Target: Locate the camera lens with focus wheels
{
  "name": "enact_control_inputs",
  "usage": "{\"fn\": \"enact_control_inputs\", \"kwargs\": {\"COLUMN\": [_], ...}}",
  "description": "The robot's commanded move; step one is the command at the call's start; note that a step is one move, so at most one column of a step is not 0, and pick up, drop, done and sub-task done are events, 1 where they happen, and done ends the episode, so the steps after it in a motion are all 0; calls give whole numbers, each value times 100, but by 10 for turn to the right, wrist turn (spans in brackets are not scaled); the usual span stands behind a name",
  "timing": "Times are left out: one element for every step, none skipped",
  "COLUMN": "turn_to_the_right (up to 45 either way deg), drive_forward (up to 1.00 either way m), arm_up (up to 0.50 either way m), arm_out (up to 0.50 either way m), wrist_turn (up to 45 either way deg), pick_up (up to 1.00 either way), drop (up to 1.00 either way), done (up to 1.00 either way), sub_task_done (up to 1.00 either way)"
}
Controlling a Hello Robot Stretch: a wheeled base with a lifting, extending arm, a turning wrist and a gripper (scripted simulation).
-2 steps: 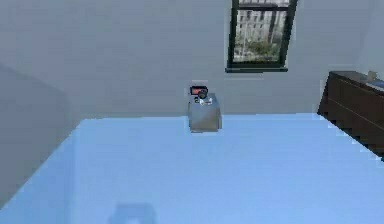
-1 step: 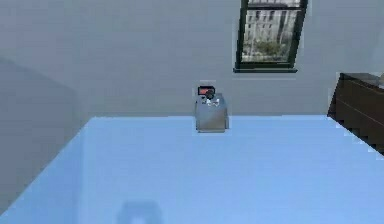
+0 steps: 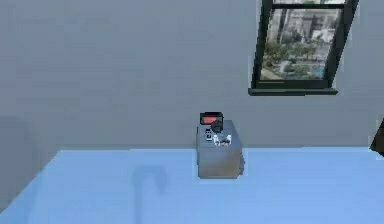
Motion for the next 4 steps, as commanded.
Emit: {"fn": "enact_control_inputs", "kwargs": {"turn_to_the_right": [-60, 0, 240, 0], "drive_forward": [0, 85, 0, 0], "arm_up": [0, 0, 0, 0], "arm_out": [0, 0, 0, 0], "wrist_turn": [0, 0, 0, 0], "pick_up": [0, 0, 0, 0], "drop": [0, 0, 0, 0], "done": [0, 0, 0, 100], "sub_task_done": [0, 0, 0, 0]}}
